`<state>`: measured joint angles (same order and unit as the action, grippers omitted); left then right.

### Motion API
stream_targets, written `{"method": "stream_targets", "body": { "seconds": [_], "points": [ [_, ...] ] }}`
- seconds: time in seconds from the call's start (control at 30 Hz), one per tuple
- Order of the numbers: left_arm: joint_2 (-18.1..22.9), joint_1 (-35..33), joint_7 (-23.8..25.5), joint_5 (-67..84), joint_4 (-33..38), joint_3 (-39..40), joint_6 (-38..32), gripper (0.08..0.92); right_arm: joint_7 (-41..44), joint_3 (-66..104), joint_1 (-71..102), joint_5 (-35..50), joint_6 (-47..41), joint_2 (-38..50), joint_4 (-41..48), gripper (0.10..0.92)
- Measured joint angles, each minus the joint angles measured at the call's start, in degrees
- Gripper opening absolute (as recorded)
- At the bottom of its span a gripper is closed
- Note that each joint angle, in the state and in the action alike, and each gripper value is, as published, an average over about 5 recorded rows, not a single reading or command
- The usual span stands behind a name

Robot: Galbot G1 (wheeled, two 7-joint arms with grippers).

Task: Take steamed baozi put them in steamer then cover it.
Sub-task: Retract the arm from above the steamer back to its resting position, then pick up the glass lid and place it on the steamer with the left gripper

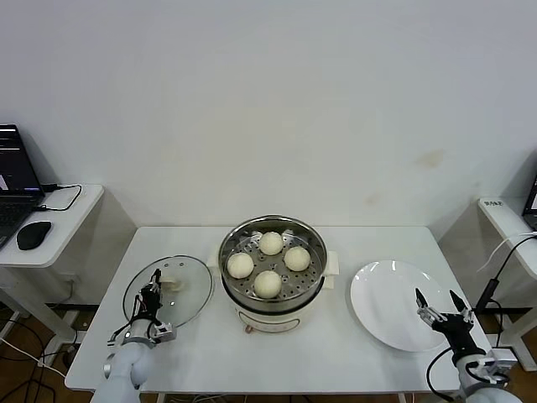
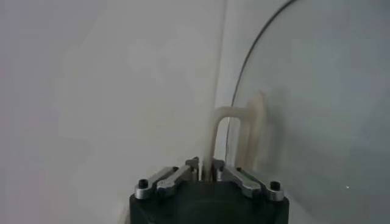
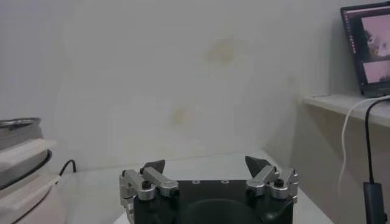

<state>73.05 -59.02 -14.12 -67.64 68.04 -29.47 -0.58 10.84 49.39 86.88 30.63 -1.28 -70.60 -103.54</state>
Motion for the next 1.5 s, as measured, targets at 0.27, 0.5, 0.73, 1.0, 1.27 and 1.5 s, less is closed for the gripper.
{"method": "stream_targets", "body": {
  "seconds": [0.27,0.5,0.73,1.0,1.27,1.5],
  "points": [
    [-1.04,-3.14,1.98,0.27,6.47,-1.37,1.3,0.145,-0.12,0.13,-0.07,0.59,-0.57,-0.01,-0.52,0.823],
    [-2.01,-6.66,3.42,0.03,12.5,-3.03,2.86,0.145,-0.65,0.49,0.27,0.94,-1.74,-0.36,-1.96,0.823],
    [-3.58,-10.05,4.96,-0.11,17.28,-5.15,4.71,0.145,-1.15,0.42,0.87,0.08,-3.08,-0.49,-3.39,0.823],
    [-5.35,-12.4,8.82,-0.91,23.6,-8.09,9.54,0.145,-1.7,-0.07,1.2,-0.98,-4.06,-0.99,-4.29,0.823],
    [-6.01,-13.66,15.61,-2.31,34.06,-7.67,17.2,0.145,-1.87,-0.14,1.02,-1.91,-4.84,-1.33,-4.72,0.823],
    [-4.84,-11.91,19.45,-4.95,41.67,-3.13,23.62,0.145,-1.95,-0.1,0.54,-3.28,-5.59,-1.77,-4.26,0.823]
  ]
}}
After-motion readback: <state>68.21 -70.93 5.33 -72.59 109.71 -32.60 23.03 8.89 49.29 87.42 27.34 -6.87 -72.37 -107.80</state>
